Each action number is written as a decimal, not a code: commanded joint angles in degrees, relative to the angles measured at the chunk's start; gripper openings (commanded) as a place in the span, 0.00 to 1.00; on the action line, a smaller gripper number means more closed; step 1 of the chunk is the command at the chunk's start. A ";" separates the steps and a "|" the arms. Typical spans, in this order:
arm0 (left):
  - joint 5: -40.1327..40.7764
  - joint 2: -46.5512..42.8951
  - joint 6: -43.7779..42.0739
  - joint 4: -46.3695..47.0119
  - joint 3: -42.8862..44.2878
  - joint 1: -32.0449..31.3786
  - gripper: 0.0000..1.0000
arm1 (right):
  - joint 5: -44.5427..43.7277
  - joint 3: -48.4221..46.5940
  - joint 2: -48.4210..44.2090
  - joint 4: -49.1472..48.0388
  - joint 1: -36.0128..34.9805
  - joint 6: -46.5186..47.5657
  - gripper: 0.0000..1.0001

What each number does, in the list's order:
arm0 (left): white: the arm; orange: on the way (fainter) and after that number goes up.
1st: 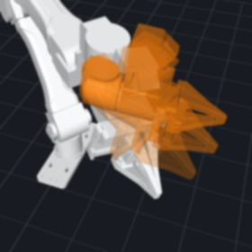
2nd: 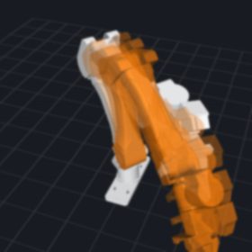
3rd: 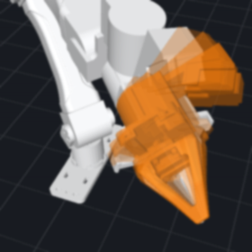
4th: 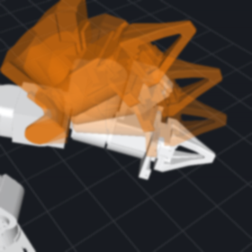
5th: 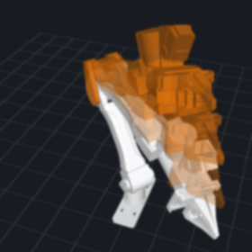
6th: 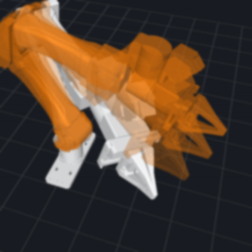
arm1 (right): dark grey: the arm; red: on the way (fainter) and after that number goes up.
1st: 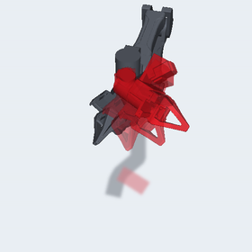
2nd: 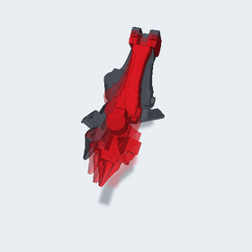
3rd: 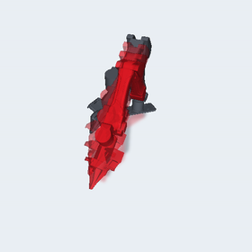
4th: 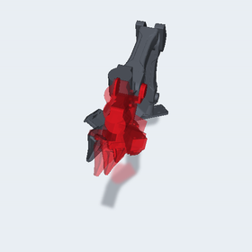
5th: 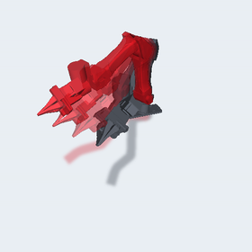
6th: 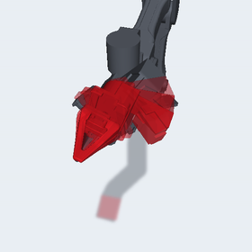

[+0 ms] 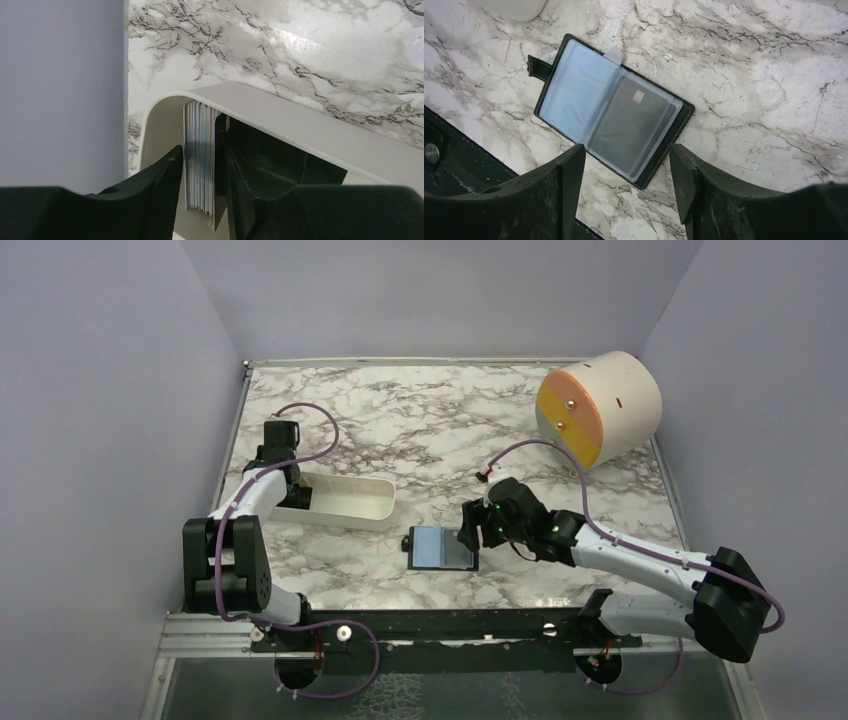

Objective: Put the credit cards into the card holder
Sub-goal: Pick up the credit card from the storage box.

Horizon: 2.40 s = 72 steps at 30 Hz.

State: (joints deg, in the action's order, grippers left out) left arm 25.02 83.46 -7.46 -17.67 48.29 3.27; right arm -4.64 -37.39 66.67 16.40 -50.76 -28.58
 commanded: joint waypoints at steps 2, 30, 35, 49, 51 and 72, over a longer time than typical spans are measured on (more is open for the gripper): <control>2.43 -1.61 -0.21 -0.26 1.94 0.20 0.39 | -0.05 0.14 -0.57 -1.33 0.23 0.89 0.63; 2.21 -2.26 -0.48 -0.89 1.77 -0.22 0.29 | 0.55 0.80 -0.74 -2.29 0.25 1.08 0.63; 1.66 -2.12 -0.56 -0.92 1.67 -0.25 0.23 | 0.58 0.64 -0.88 -2.11 0.23 1.15 0.63; 2.13 1.46 -0.63 -1.14 1.75 -0.21 0.38 | 0.92 0.43 -1.22 -1.79 0.23 1.28 0.63; 2.48 1.85 -0.76 -1.19 1.89 -0.19 0.38 | 0.91 0.50 -1.37 -1.76 0.23 1.38 0.63; 1.43 -1.16 -1.21 -3.53 3.55 -0.11 0.00 | 2.03 0.42 -2.65 -1.56 0.23 0.65 0.63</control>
State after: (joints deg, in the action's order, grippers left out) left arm 25.65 84.62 -8.56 -19.03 50.04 2.87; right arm -4.29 -37.08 65.23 16.23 -50.76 -27.77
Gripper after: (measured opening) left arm 0.018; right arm 0.634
